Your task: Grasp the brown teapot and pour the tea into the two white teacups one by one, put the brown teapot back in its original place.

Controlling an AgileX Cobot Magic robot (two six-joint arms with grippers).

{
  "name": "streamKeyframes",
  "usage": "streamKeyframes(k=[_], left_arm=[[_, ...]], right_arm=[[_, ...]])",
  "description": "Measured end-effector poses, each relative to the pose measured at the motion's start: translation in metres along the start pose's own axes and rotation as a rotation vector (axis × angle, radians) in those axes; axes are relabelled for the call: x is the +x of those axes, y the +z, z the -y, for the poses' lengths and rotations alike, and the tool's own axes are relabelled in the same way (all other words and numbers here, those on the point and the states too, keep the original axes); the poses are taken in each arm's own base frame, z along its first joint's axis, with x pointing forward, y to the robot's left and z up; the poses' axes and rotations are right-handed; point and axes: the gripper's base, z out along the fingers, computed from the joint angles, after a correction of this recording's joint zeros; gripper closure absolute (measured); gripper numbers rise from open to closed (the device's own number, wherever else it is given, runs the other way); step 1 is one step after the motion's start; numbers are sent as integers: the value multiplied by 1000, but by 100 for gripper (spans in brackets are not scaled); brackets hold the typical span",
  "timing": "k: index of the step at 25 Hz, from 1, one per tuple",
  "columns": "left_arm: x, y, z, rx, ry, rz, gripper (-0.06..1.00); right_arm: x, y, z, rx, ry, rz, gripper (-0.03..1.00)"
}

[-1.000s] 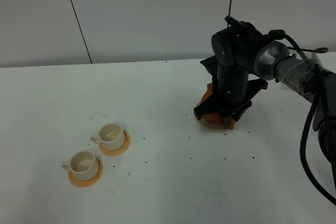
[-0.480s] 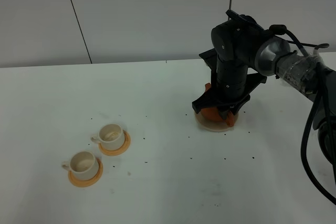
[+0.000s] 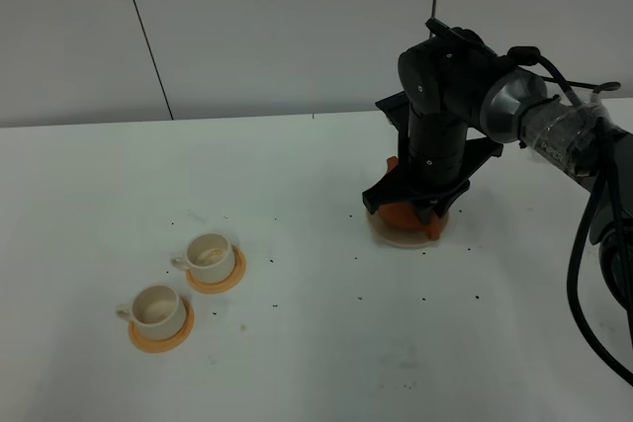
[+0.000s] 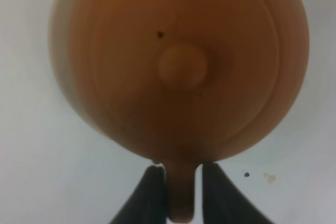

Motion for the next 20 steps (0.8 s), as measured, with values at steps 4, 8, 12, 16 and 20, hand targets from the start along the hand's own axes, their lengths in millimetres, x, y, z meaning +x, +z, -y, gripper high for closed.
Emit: streamKeyframes(k=[4, 8, 12, 16, 20], left_arm=[[0, 0, 0, 0, 0, 0, 70], [0, 0, 0, 0, 0, 0, 70], [0, 0, 0, 0, 0, 0, 70], [0, 0, 0, 0, 0, 0, 70], [0, 0, 0, 0, 0, 0, 70]], right_arm=[[0, 0, 0, 2, -1, -2, 87], [0, 0, 0, 2, -10, -2, 87], [0, 0, 0, 2, -22, -2, 87], [0, 0, 0, 1, -27, -2, 87], [0, 0, 0, 1, -27, -2, 87]])
